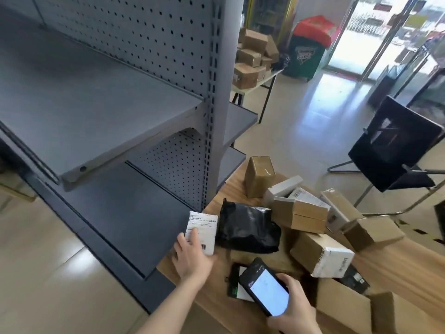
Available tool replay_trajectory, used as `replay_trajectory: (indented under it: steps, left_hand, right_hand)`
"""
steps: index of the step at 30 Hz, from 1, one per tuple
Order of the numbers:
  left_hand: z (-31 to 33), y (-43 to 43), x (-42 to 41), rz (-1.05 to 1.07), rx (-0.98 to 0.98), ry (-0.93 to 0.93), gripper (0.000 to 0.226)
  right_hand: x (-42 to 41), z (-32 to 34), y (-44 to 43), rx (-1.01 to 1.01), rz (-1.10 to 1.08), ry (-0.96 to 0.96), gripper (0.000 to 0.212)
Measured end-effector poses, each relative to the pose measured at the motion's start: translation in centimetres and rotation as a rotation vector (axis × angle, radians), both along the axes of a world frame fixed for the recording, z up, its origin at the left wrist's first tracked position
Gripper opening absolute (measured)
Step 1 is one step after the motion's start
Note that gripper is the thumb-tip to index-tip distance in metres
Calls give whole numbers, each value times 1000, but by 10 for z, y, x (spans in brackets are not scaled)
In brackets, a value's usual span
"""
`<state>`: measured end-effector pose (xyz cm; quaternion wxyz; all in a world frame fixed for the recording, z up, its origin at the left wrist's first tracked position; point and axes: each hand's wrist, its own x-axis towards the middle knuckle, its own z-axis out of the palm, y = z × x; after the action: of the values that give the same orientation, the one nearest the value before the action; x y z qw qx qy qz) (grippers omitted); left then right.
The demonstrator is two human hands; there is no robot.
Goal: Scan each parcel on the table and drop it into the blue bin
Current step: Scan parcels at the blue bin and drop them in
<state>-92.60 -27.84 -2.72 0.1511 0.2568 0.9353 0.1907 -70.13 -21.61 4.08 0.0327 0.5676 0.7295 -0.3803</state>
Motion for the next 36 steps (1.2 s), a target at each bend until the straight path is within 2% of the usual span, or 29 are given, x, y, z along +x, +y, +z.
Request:
replay_trajectory:
  steps: [4, 7, 12, 18, 27, 36]
  left_hand:
    - [-9, -29, -30, -2, 147, -113, 98]
    - [-15, -53, -61, -92, 291, -195, 103]
    - [-2, -81, -101, -331, 232, -138, 108]
    - [18, -96, -123, -501, 154, -123, 115]
    - [24, -97, -129, -641, 164, 25, 105]
    - [38, -105, -120, -641, 176, 53, 101]
  right_hand:
    - [-24, 2, -4, 15, 53, -53, 96]
    - [-46, 8, -5, 74, 126, -83, 95]
    - [-79, 26, -1, 264, 368, -138, 100]
    - [-118, 42, 0, 471, 618, -212, 98]
    - [-122, 37, 1, 514, 613, -238, 98]
    - [-95, 40, -6, 490, 600, -211, 99]
